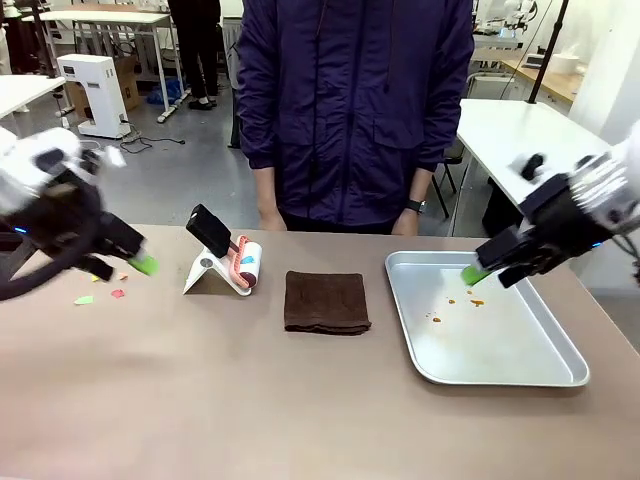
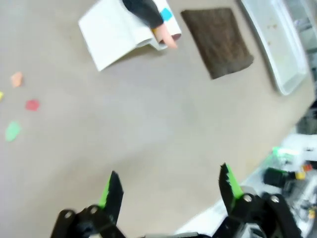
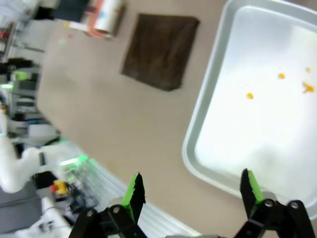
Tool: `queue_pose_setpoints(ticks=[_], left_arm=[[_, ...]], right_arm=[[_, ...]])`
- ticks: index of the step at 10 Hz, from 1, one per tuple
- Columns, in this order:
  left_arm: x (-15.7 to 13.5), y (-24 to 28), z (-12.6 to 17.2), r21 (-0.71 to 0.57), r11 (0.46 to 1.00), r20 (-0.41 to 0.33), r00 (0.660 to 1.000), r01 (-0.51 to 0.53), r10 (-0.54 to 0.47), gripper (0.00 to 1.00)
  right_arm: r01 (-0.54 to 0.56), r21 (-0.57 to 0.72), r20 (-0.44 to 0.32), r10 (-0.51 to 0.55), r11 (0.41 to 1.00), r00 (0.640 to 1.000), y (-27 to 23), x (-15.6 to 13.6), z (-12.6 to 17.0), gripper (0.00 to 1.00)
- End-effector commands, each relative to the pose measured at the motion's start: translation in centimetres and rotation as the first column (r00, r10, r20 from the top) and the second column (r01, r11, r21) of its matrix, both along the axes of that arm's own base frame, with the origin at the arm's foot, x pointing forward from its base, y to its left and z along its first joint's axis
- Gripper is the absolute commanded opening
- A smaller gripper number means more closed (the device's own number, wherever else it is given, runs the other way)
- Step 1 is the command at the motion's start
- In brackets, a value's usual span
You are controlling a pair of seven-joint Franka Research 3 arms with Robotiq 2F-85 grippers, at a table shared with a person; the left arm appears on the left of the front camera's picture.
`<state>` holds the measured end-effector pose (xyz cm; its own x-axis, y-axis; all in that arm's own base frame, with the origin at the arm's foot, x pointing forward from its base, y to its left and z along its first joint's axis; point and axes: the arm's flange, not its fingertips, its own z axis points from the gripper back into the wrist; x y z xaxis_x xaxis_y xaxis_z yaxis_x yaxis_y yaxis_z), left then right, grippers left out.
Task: Clean the surface of the table.
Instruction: Hold the Lint Roller with your left hand and the towel with your right hand.
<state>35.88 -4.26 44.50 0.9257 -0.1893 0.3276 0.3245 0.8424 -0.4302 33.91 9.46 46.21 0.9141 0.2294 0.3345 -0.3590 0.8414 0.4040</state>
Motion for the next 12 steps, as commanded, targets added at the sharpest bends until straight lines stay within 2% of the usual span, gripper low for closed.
queue_pose_setpoints(ticks=[1,2,3,4,5,6,7,9,10,11,12], left_arm=[[-2.8,5.8,3.9,-0.204,0.97,0.05,0.988,-0.133,0.146,1.0],[-4.1,9.4,4.9,-0.309,0.931,0.052,0.974,-0.196,0.222,1.0],[-5.4,14.0,4.5,-0.43,0.868,0.023,0.958,-0.249,0.286,1.0],[-6.7,17.5,3.4,-0.533,0.798,-0.005,0.944,-0.282,0.33,1.0],[-7.7,21.0,1.6,-0.61,0.725,-0.035,0.924,-0.321,0.38,1.0],[-8.4,21.9,0.2,-0.644,0.672,-0.071,0.903,-0.367,0.424,1.0],[-8.8,20.3,-0.9,-0.685,0.62,-0.096,0.89,-0.384,0.445,1.0],[-9.0,18.1,-1.7,-0.712,0.558,-0.127,0.861,-0.425,0.492,1.0],[-7.8,17.1,-1.5,-0.699,0.555,-0.146,0.85,-0.451,0.506,1.0],[-7.0,16.4,-1.2,-0.705,0.546,-0.157,0.85,-0.453,0.503,1.0],[-6.8,16.0,-1.1,-0.696,0.534,-0.171,0.833,-0.48,0.526,1.0]], right_arm=[[0.052,0.19,-0.033,-0.046,0.98,0.998,-4.2,-3.8,1.5,1.0],[0.092,0.292,-0.041,-0.083,0.952,0.996,-6.4,-5.7,2.0,1.0],[0.136,0.421,-0.044,-0.129,0.897,0.991,-9.2,-7.9,1.7,1.0],[0.152,0.529,-0.04,-0.154,0.835,0.987,-11.9,-9.7,0.9,1.0],[0.213,0.614,-0.071,-0.215,0.76,0.974,-14.7,-10.7,-0.1,1.0],[0.258,0.678,-0.099,-0.262,0.689,0.96,-17.2,-11.1,-1.3,1.0],[0.324,0.709,-0.146,-0.32,0.626,0.936,-19.7,-11.1,-2.8,1.0],[0.405,0.736,-0.217,-0.377,0.542,0.9,-22.5,-10.2,-5.4,1.0],[0.469,0.737,-0.267,-0.427,0.487,0.864,-23.1,-9.9,-6.3,1.0],[0.474,0.737,-0.264,-0.441,0.481,0.858,-22.9,-9.8,-6.6,1.0],[0.502,0.715,-0.265,-0.476,0.486,0.838,-22.9,-9.6,-6.7,1.0]])
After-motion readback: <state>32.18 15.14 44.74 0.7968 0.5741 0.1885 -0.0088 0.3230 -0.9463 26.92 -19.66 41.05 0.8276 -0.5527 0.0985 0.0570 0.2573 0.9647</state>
